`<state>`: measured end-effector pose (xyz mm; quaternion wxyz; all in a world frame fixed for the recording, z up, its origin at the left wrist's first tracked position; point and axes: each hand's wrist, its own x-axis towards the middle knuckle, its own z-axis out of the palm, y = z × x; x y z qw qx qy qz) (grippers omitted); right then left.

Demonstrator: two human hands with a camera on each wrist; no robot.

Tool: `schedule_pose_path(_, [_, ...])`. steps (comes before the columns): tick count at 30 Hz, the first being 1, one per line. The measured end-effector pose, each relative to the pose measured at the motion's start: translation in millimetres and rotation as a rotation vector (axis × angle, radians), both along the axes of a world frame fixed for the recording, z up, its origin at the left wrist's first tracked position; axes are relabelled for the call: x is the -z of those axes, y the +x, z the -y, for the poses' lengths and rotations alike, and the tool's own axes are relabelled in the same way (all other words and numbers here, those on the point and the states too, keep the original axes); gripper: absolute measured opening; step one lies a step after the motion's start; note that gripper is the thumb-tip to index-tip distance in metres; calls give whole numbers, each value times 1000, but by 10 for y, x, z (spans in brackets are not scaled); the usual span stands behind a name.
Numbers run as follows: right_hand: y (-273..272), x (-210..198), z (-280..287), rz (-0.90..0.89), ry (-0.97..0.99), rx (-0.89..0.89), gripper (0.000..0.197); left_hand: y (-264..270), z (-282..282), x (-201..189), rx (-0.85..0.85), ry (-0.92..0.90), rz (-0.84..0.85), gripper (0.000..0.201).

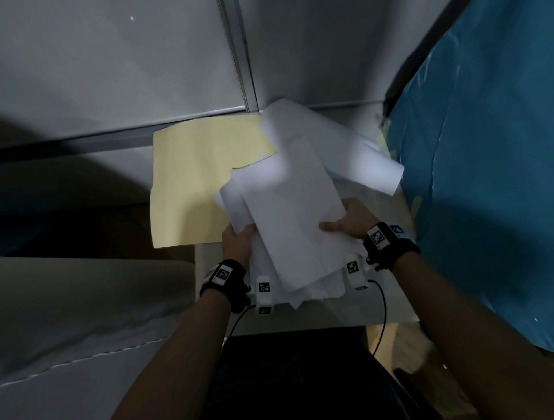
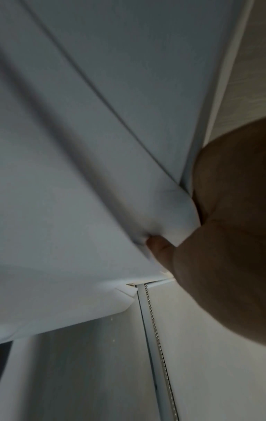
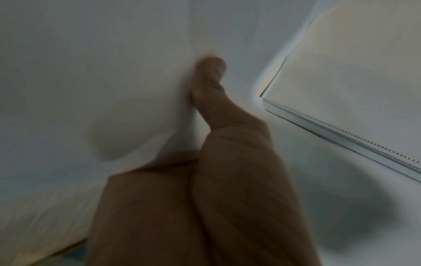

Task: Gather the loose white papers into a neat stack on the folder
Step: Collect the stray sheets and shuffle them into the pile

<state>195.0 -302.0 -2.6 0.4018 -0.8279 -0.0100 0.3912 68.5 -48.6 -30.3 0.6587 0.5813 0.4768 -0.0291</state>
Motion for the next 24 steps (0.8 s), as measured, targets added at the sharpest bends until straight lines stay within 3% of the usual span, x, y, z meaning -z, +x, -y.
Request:
schedule_pose_path(3, [-93,-94,-24,-49,265,201,50,-11,18,22,-44,2,-18,33])
schedule_pose_path(6, [-106,-374,-20,-276,705,488,50,-39,-8,118,-46,-1,-19,43])
schedule_pose_path(8, [-116,-581,-62,-398,926,509,59,-42,-15,83,-27,6,-6,55])
schedule_pose_path(10, [-158,-726,-140,-441,1002,449,77,-82,-8,23,-5,-46,-22,81])
schedule_pose_path(12, [-202,-794,-226,-453,1029,402,85,-170,-1,49,60,-63,-173,62])
schedule_pose_path(14, [-202,-761,-302,-483,1049,407,65,-167,-56,96,-47,-46,-254,43])
schedule_pose_path(16, [-157,-636,-338,-473,981,461,40,-118,-45,109,-64,-72,-127,33])
schedule_pose_path(18, [-72,-416,-289,-340,745,407,40,-201,-109,129,-55,-113,-163,32])
schedule_pose_path(20, [-1,-198,-154,-148,445,340,48,-276,-103,73,132,-42,-291,65])
schedule_pose_path(21, [17,-95,-62,-76,307,297,55,-319,-134,93,212,0,-306,72])
schedule_pose_path(23, [35,45,115,29,92,183,66,-227,-152,152,43,-119,-214,53])
schedule_pose_path(24, [26,96,194,65,34,132,68,-177,-129,143,78,8,-129,40])
